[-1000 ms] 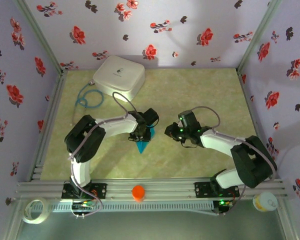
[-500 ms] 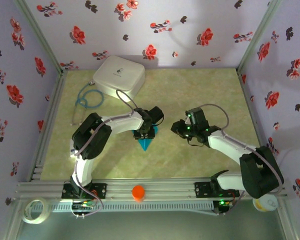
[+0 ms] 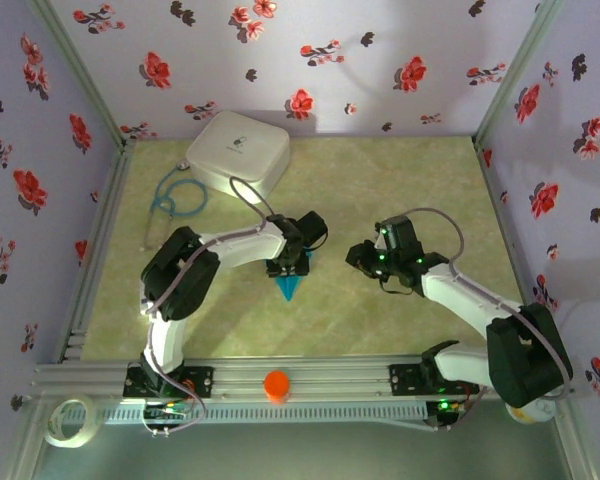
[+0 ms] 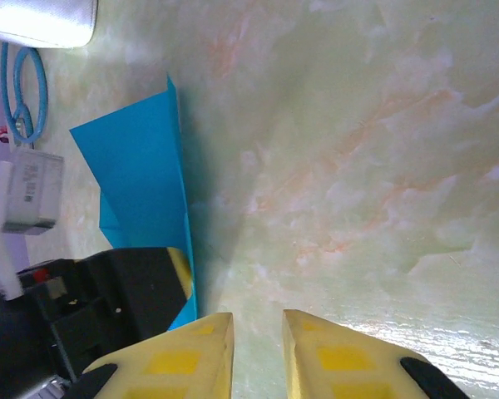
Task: Fold a paper plane with a square sheet of paper (pick it up from the middle)
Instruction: Move the paper plane to the center of the table, then reset both arms
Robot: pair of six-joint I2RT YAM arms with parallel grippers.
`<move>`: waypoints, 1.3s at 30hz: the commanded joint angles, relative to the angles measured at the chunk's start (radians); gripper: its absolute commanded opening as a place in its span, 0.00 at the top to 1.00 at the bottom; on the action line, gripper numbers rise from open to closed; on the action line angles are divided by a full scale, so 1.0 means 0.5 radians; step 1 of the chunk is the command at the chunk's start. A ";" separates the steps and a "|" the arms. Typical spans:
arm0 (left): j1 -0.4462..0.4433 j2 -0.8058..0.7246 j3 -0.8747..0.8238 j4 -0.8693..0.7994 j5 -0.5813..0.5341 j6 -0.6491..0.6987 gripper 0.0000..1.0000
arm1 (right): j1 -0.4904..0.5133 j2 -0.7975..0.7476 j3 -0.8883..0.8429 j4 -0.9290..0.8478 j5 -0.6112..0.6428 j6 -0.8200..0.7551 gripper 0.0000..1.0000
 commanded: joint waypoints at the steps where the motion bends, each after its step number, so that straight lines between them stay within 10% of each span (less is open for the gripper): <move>1: -0.014 -0.154 0.041 -0.075 -0.082 -0.019 0.50 | -0.018 -0.043 0.085 -0.104 0.034 -0.063 0.76; 9: -0.014 -0.451 -0.109 -0.020 -0.181 0.006 0.49 | -0.055 -0.139 0.248 -0.390 0.293 -0.226 0.69; 15: 0.061 -0.910 -0.420 0.141 -0.553 0.242 0.41 | -0.078 -0.299 0.431 -0.707 1.301 -0.514 0.44; 22: 0.618 -1.463 -1.018 0.619 -0.634 0.869 0.23 | -0.099 -0.329 0.080 0.030 2.278 -1.172 0.28; 30: 1.330 -1.760 -1.489 1.309 -0.592 1.216 0.06 | -0.312 -0.001 -0.251 0.931 2.119 -1.454 0.27; 39: 1.528 -1.402 -1.736 2.252 -0.447 1.642 0.01 | -0.662 0.556 -0.491 2.057 1.441 -1.585 0.27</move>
